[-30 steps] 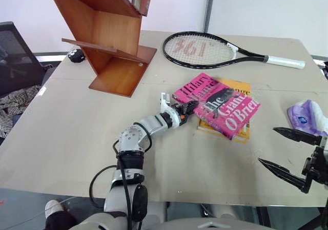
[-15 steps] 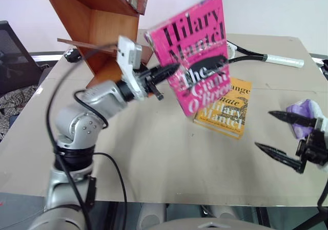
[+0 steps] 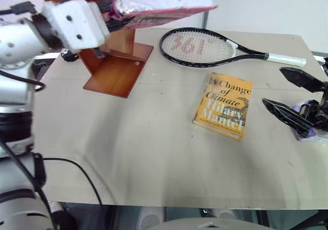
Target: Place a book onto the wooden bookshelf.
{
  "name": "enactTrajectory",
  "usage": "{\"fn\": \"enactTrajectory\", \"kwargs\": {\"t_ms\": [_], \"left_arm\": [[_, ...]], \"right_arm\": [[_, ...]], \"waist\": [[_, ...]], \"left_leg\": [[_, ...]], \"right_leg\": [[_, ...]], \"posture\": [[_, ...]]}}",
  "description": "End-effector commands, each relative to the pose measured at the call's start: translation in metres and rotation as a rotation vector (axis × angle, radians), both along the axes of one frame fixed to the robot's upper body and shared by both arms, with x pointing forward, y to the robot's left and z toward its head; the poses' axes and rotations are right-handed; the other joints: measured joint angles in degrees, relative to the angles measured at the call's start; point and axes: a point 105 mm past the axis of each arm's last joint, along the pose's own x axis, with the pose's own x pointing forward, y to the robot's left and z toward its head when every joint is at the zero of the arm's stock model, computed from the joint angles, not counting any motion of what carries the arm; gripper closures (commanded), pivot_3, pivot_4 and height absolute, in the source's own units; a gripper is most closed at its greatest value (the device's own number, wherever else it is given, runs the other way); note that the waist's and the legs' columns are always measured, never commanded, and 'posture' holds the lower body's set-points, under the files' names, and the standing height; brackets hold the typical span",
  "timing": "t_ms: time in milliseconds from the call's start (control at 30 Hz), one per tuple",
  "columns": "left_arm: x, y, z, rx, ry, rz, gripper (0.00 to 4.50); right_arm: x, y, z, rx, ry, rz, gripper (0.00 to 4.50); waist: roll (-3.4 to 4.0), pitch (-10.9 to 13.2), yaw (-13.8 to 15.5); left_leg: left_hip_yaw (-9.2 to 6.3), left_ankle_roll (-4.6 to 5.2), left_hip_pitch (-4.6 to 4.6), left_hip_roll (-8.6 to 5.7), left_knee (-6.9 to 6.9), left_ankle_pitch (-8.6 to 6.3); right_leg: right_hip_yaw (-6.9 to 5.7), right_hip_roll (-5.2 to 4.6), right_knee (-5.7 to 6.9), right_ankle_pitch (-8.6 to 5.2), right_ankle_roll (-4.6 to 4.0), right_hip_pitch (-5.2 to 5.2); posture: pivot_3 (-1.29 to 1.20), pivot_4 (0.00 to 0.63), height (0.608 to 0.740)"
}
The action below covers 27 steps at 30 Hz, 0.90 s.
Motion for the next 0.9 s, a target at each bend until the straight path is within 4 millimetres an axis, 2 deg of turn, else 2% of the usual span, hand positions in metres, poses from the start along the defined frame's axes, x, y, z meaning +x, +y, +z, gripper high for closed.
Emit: {"fn": "enactTrajectory", "kwargs": {"t_ms": [33, 133, 300, 467, 533, 633, 733, 900], "left_arm": [[-0.008, 0.016, 0.033, 0.037, -0.093, 0.085, 4.34], [-0.009, 0.027, 0.034, 0.119, -0.068, 0.142, 4.34], [-0.006, 0.061, 0.036, 0.23, -0.02, 0.321, 4.34], [-0.003, 0.066, 0.035, 0.269, 0.035, 0.368, 4.34], [0.005, 0.072, 0.022, 0.321, 0.088, 0.397, 4.34], [0.019, 0.077, 0.015, 0.336, 0.103, 0.418, 4.34], [0.038, 0.083, -0.009, 0.351, 0.175, 0.409, 4.34], [0.049, 0.093, -0.026, 0.396, 0.245, 0.424, 4.34]], "right_arm": [[0.0, 0.004, 0.007, -0.004, -0.03, 0.018, 0.0], [0.002, 0.005, 0.008, -0.005, -0.038, 0.023, 0.0], [0.004, 0.004, 0.006, 0.0, -0.046, 0.018, 0.0], [0.006, 0.003, 0.006, 0.001, -0.056, 0.012, 0.0], [0.006, 0.002, 0.006, 0.001, -0.063, 0.009, 0.0], [0.006, 0.001, 0.008, 0.002, -0.077, 0.004, 0.0], [0.004, 0.0, 0.01, -0.007, -0.107, -0.025, 0.0], [-0.002, -0.001, 0.012, -0.013, -0.128, -0.058, 0.0]], "waist": [[0.01, 0.06, 0.09], [0.01, 0.06, 0.18], [0.02, 0.08, -0.03], [0.01, 0.09, 0.21], [0.01, 0.09, 0.17], [0.02, 0.09, 0.12], [0.03, 0.08, 0.24], [0.13, 0.03, 0.24]], "left_leg": [[0.0, 0.0, -0.05, 0.01, 0.0, 0.0], [0.02, 0.0, -0.07, -0.01, 0.03, 0.0], [0.03, 0.0, -0.05, 0.02, 0.04, 0.0], [0.02, 0.0, -0.06, 0.03, 0.11, 0.0], [0.04, 0.0, -0.07, 0.02, 0.15, 0.0], [0.05, 0.01, -0.04, 0.02, 0.15, 0.01], [0.0, 0.01, -0.03, 0.02, 0.27, 0.01], [0.05, 0.03, 0.17, 0.04, 0.49, 0.03]], "right_leg": [[0.0, 0.01, 0.01, 0.01, 0.0, -0.05], [0.01, -0.02, 0.01, 0.01, 0.01, -0.05], [0.01, 0.02, 0.09, 0.01, 0.01, -0.08], [0.0, 0.04, 0.19, 0.0, 0.01, -0.1], [0.01, 0.02, 0.21, 0.0, 0.01, -0.09], [0.02, 0.03, 0.27, 0.01, 0.01, -0.09], [0.0, 0.05, 0.49, 0.0, 0.01, -0.1], [0.02, 0.06, 1.02, -0.08, 0.07, -0.08]], "posture": [[0.0, 0.15, 0.74], [0.0, 0.15, 0.74], [0.0, 0.15, 0.74], [0.0, 0.15, 0.74], [0.0, 0.15, 0.74], [0.0, 0.15, 0.74], [0.0, 0.15, 0.74], [0.0, 0.15, 0.74]]}}
